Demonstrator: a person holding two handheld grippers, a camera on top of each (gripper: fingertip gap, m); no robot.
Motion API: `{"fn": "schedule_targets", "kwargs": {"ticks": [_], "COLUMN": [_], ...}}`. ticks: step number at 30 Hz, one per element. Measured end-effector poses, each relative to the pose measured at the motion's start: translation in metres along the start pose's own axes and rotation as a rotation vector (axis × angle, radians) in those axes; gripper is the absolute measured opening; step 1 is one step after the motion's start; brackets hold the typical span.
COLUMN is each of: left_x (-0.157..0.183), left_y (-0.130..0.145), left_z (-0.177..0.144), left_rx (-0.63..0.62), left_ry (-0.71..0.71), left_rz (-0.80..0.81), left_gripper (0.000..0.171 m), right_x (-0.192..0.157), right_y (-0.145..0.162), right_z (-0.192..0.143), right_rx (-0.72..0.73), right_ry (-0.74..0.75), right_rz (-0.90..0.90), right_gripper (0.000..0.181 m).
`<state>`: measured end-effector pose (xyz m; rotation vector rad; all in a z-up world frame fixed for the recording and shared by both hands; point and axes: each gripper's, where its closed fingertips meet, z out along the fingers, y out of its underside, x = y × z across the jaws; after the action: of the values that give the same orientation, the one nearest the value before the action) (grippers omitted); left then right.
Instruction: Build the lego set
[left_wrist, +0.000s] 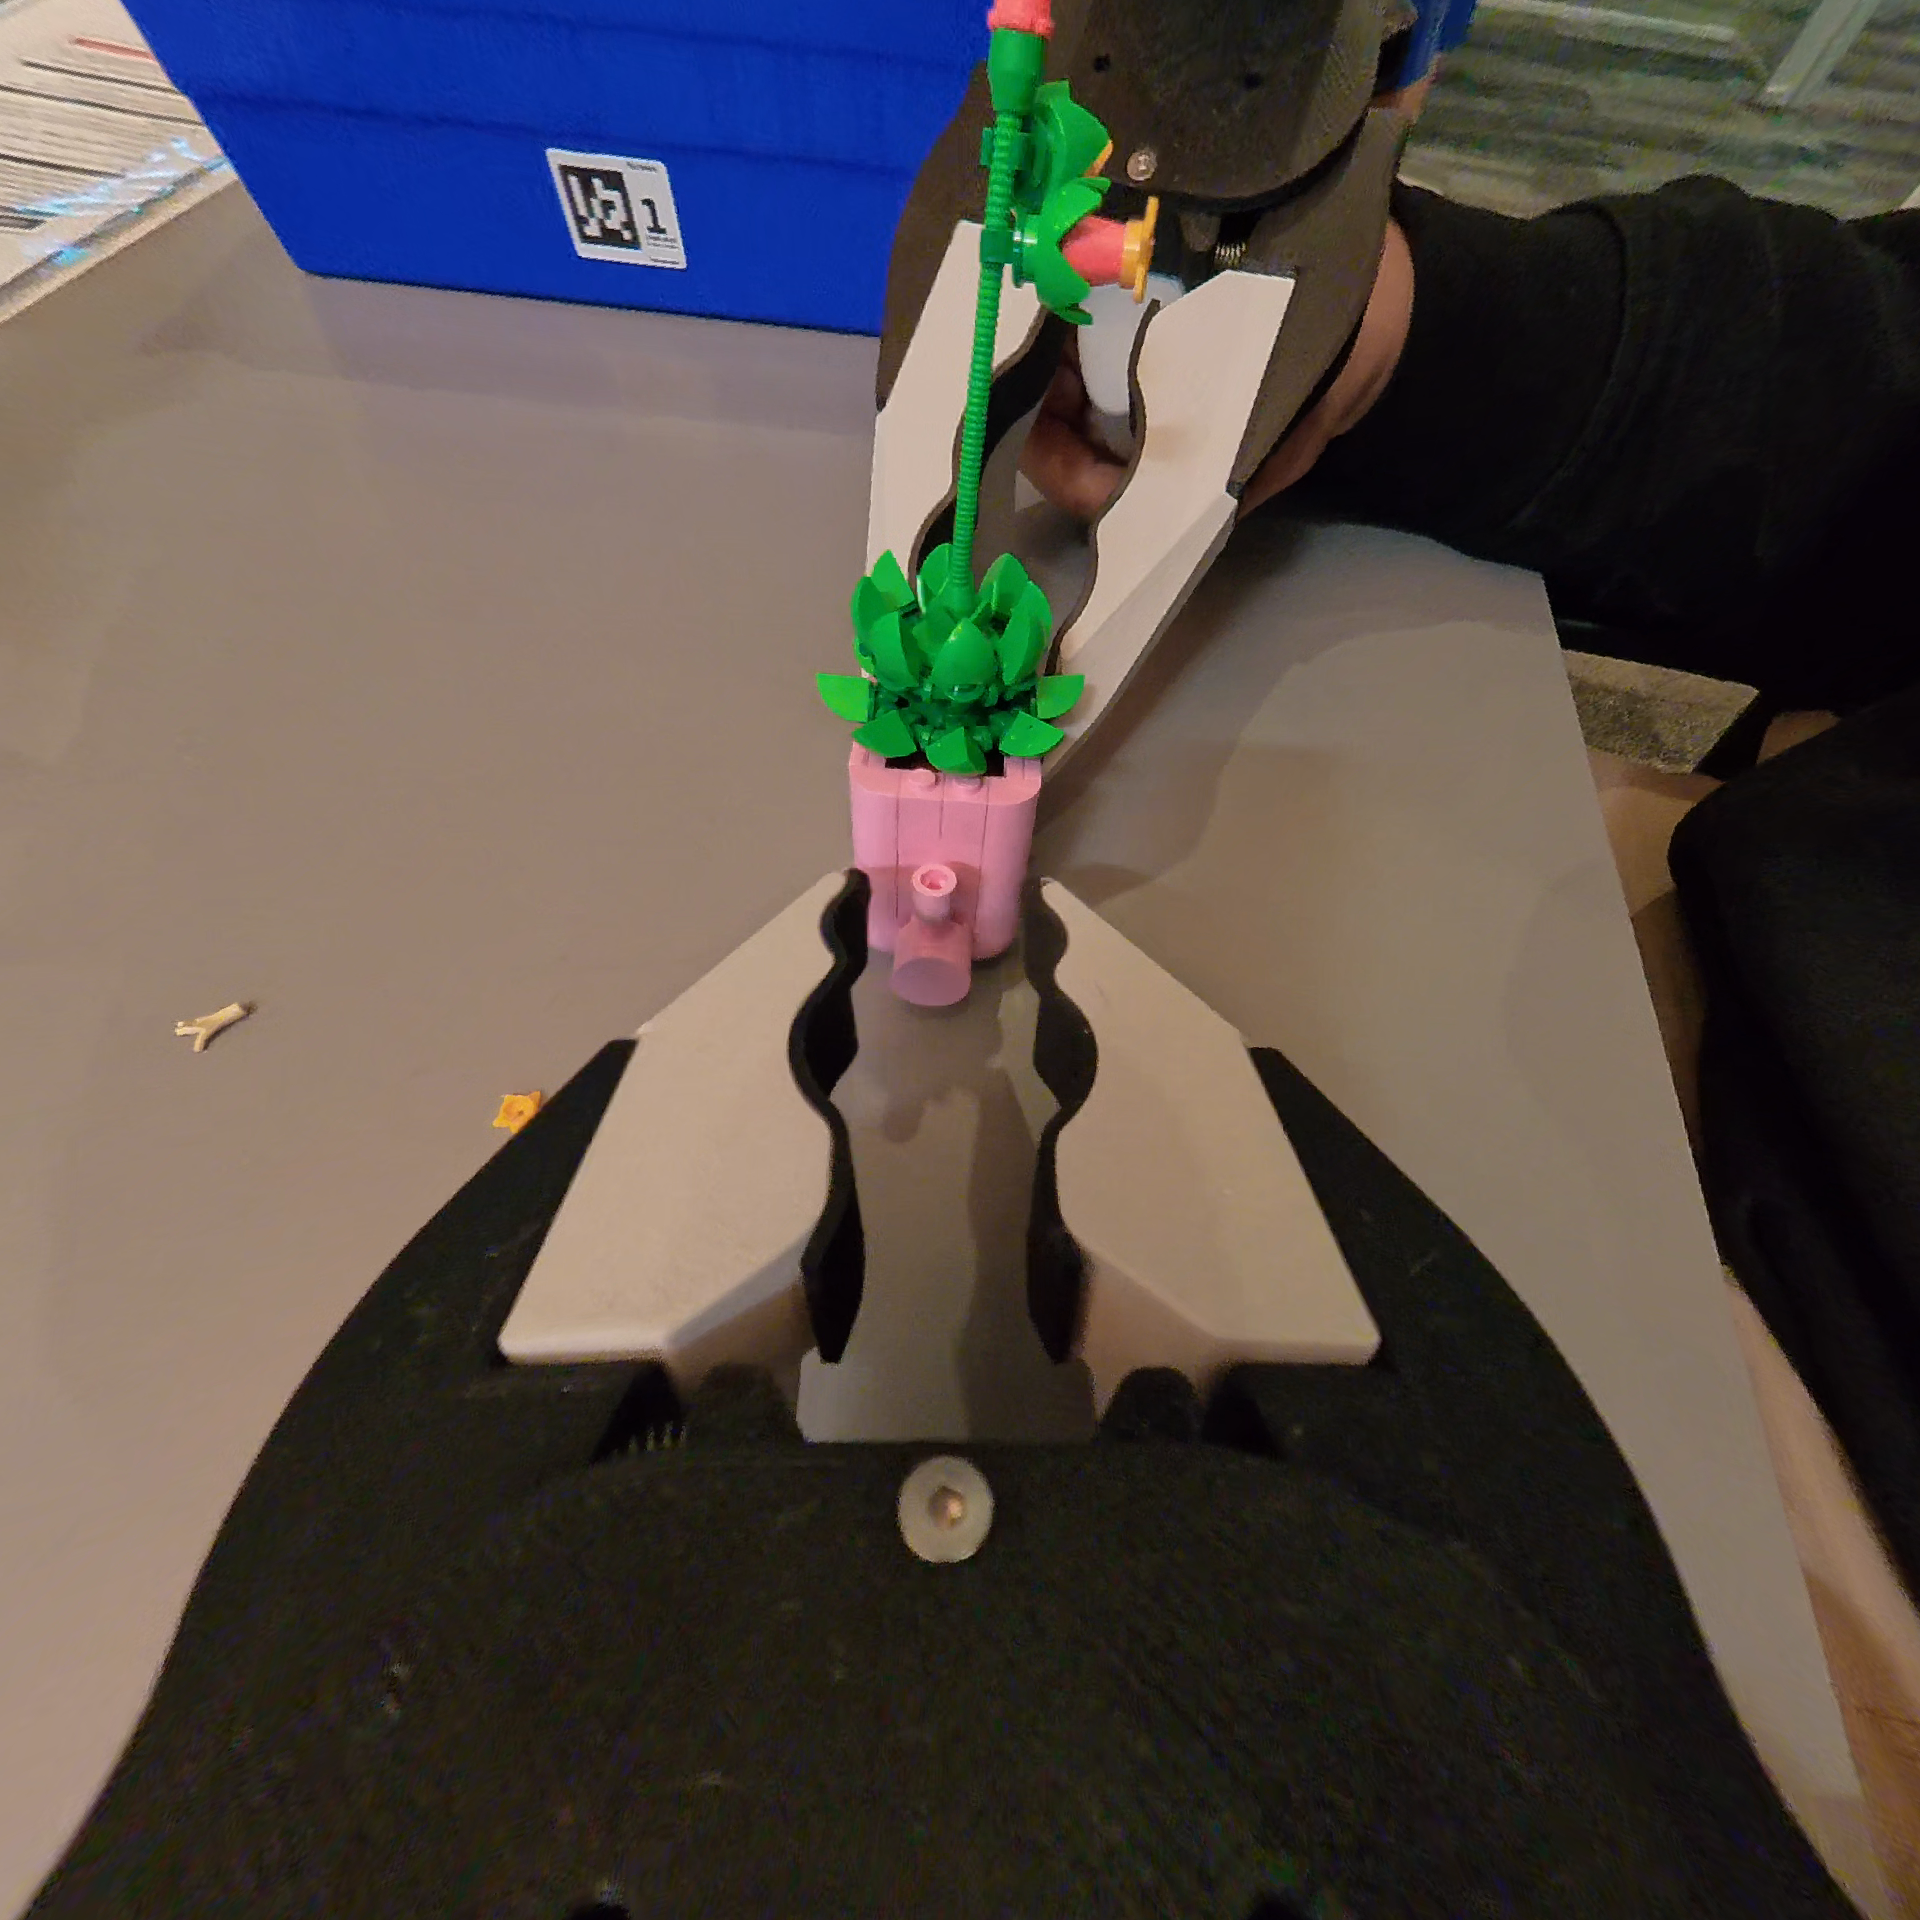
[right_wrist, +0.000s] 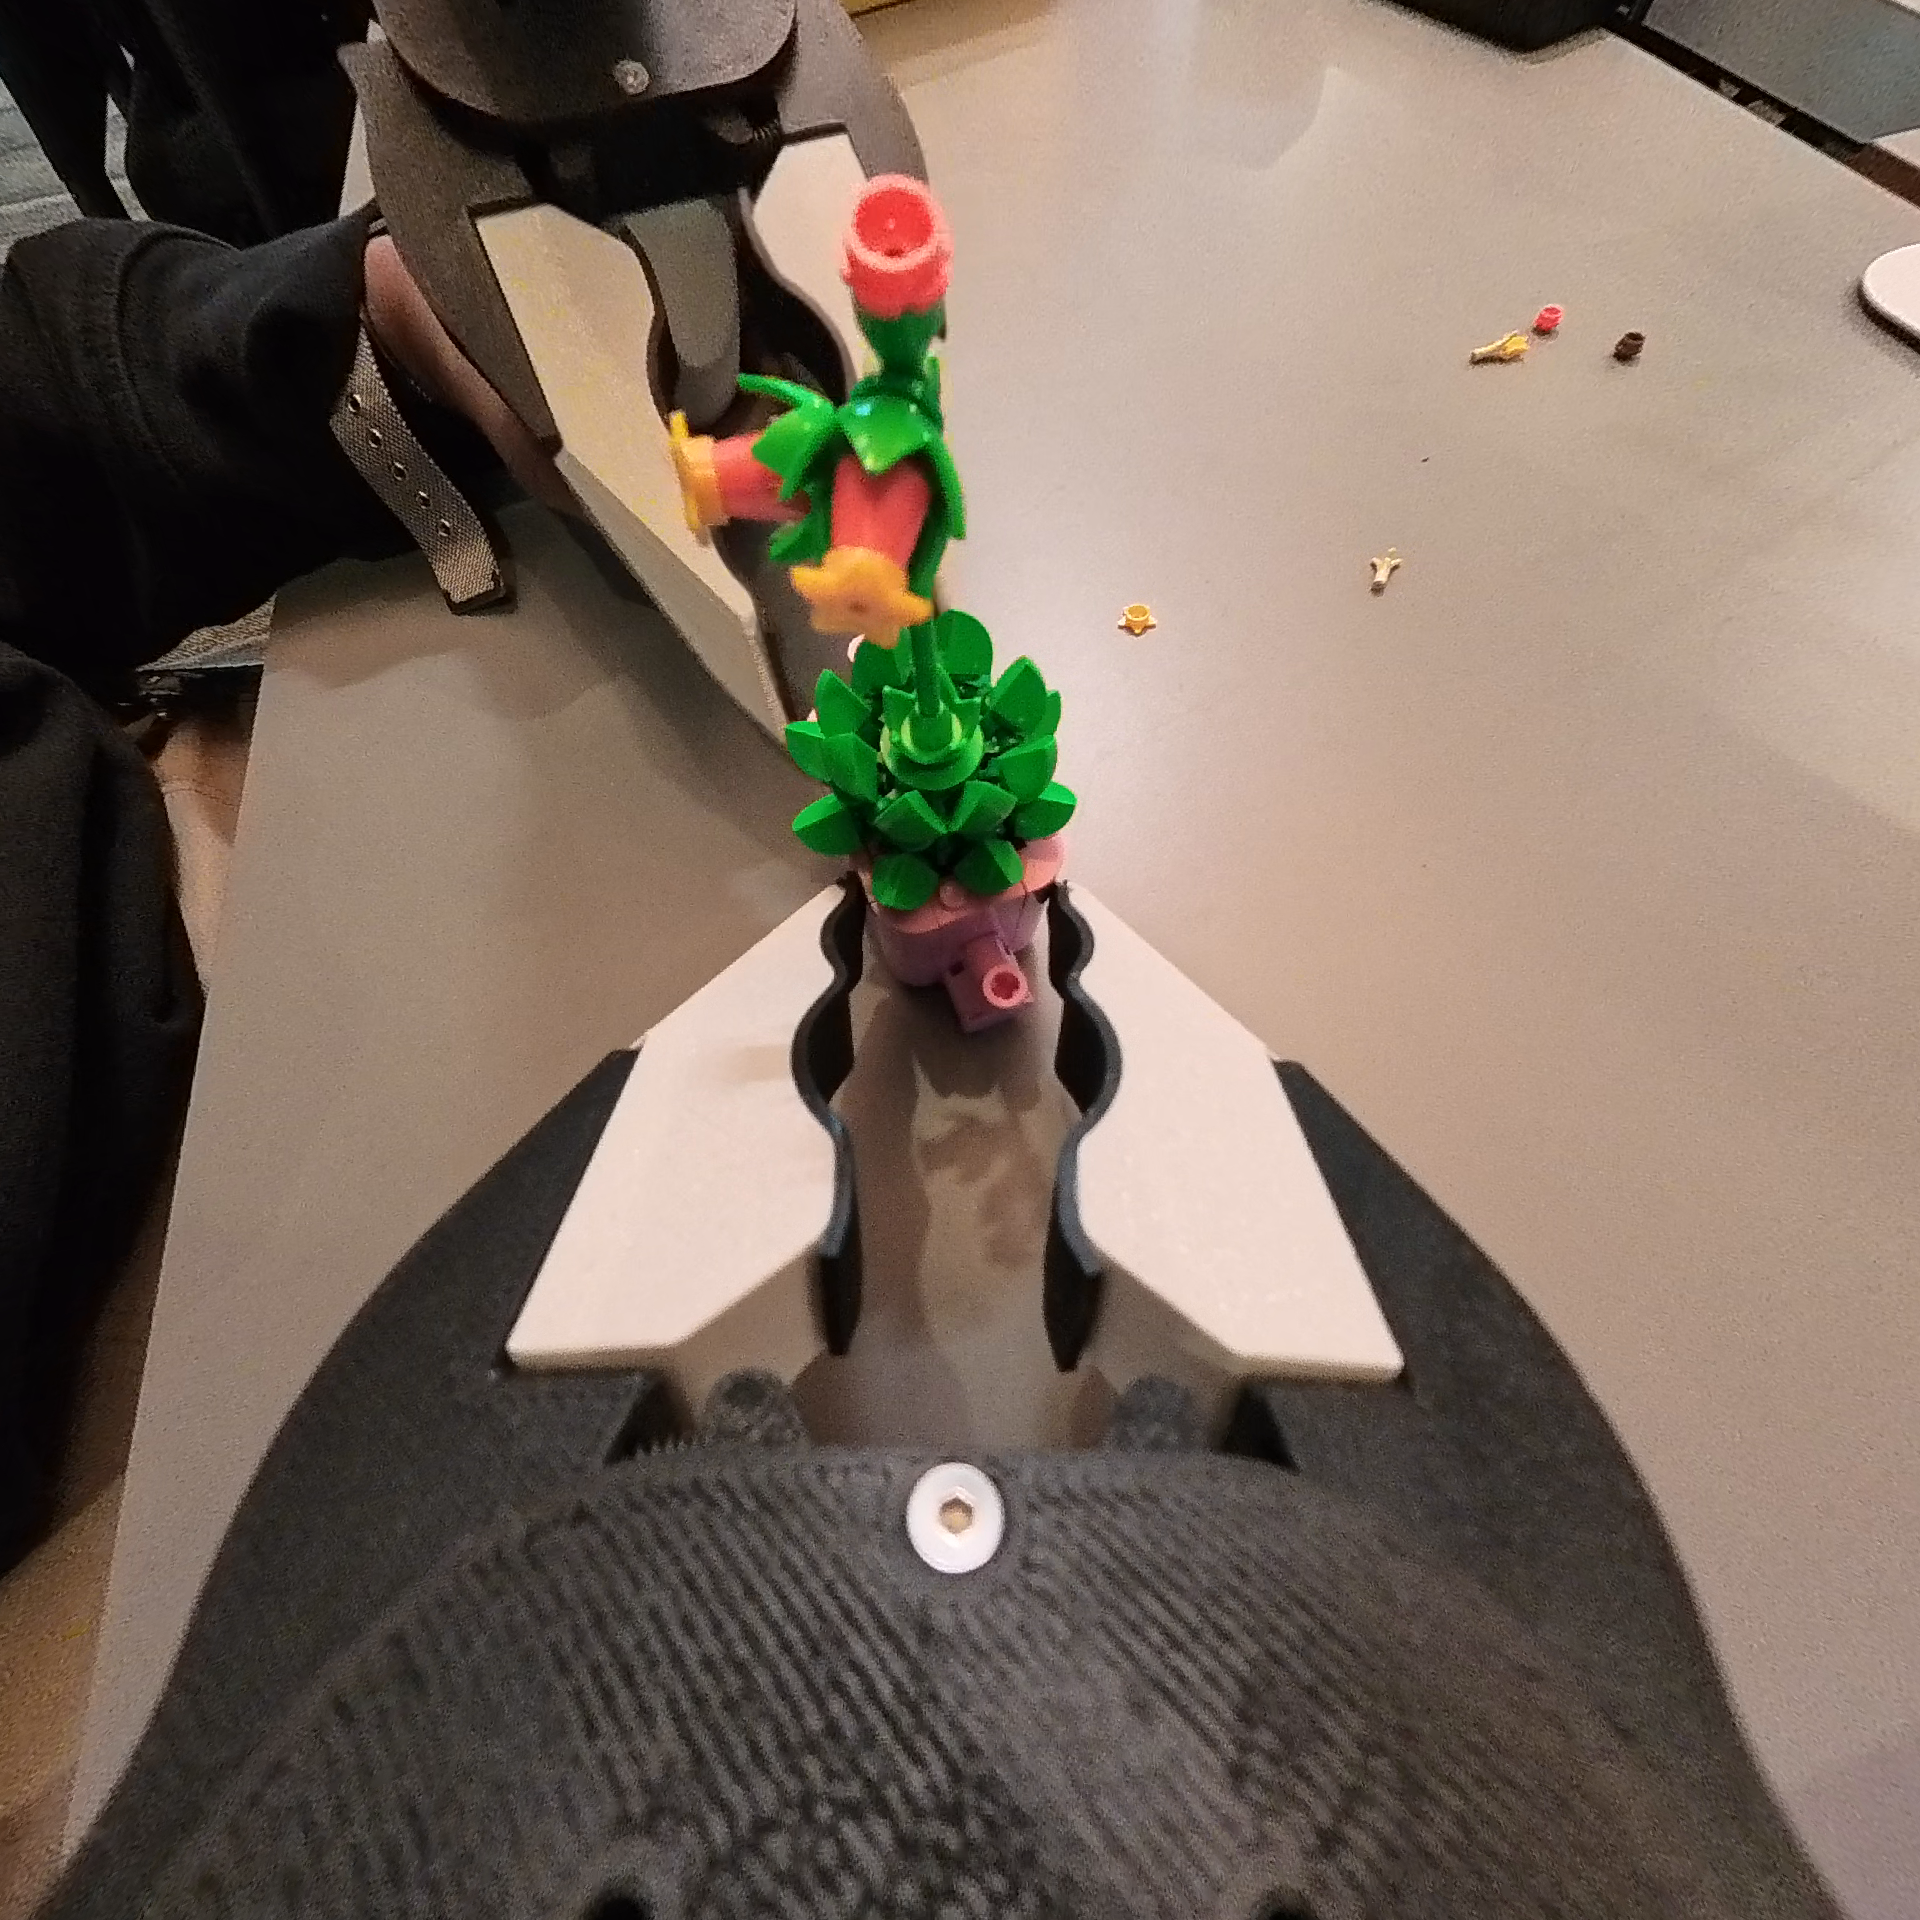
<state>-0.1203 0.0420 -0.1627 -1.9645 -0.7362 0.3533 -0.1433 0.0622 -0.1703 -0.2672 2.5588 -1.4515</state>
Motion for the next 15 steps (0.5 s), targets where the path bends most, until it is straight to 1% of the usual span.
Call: {"fn": "schedule_targets", "kwargs": {"ticks": [4, 8, 11, 15], "left_x": [-0.002, -0.004, -0.002, -0.002], "left_y": [-0.005, -0.005, -0.004, 0.002], "left_z": [0.000, 0.004, 0.009, 0.015], "left_rx": [0.029, 0.019, 0.003, -0.055], "left_ry": [0.007, 0.002, 0.009, 0.006], "left_rz": [-0.050, -0.079, -0.084, -0.083], "left_gripper": [0.045, 0.060, 0.061, 0.056], "right_x": [0.000, 0.000, -0.001, -0.001], "right_y": [0.000, -0.001, -0.001, -0.001], "right_z": [0.000, 0.001, 0.003, 0.003], "right_rx": [0.000, 0.000, 0.000, 0.000], "right_ry": [0.001, 0.003, 0.003, 0.003], "right_rz": [-0.001, 0.001, -0.002, -0.002], "right_gripper": [0.035, 0.035, 0.035, 0.035]}}
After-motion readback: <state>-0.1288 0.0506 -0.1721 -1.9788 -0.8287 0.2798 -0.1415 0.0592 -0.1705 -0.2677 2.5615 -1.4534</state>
